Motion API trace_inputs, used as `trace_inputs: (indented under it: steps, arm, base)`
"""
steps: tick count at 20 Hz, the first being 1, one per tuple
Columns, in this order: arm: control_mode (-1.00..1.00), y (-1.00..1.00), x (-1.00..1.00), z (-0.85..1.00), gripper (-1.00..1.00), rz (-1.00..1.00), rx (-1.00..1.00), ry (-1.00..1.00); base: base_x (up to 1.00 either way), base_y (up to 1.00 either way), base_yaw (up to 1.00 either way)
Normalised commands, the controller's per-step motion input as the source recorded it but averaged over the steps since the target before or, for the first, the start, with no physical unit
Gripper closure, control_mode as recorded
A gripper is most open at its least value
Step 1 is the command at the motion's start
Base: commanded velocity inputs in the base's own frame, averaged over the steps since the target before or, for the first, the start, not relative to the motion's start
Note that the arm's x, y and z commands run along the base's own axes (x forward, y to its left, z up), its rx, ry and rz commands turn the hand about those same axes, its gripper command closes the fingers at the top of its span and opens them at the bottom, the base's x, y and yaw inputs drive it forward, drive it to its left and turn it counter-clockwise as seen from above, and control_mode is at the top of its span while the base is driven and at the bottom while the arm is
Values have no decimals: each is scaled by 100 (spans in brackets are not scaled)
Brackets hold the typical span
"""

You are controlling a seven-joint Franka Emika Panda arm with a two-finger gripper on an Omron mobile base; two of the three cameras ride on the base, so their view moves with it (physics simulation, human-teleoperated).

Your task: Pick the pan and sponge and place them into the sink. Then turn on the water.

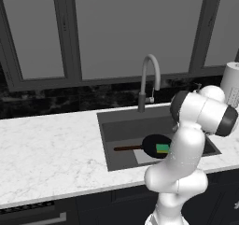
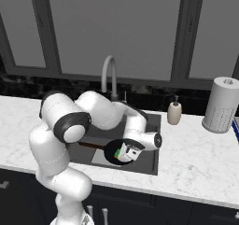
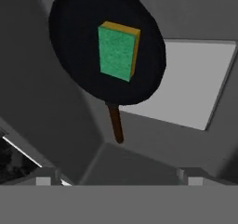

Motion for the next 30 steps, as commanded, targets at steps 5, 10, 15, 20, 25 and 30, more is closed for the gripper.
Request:
trace_inputs:
  steps: [5,10,15,20,25,30]
  arm:
    - [-100,0,-31,90,-100,-7,0,-17]
    - [-100,-1,-16,63,-100,-14,5,-7]
    - [-100,-5,-22,51,-100,-16,17,0]
    - [-100,0,0,62,-100,-1,16,0]
    - [-100,0,2,43,-100,0,16,0]
    - [-100,0,25,10,-100,0,18,0]
  base:
    - [0,0,0]
    - [0,0,0]
    - [0,0,0]
    - [0,0,0]
    - [0,0,0]
    - [0,0,0]
